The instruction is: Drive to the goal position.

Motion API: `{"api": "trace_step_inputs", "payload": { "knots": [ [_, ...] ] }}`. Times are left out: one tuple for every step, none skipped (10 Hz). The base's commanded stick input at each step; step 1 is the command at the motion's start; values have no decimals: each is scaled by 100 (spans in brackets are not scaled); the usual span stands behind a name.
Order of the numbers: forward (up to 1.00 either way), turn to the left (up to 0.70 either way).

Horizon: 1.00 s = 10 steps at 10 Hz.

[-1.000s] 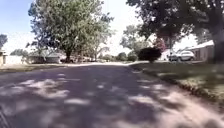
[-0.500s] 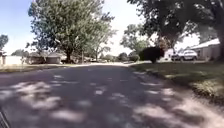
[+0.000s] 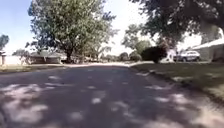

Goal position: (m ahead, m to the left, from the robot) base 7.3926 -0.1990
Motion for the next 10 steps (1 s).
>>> {"api": "trace_step_inputs", "payload": {
  "knots": [
    [70,3],
    [70,3],
    [70,-14],
    [70,-35],
    [70,-35],
    [70,1],
    [70,3],
    [70,-24],
    [70,-21],
    [70,2]
  ]
}}
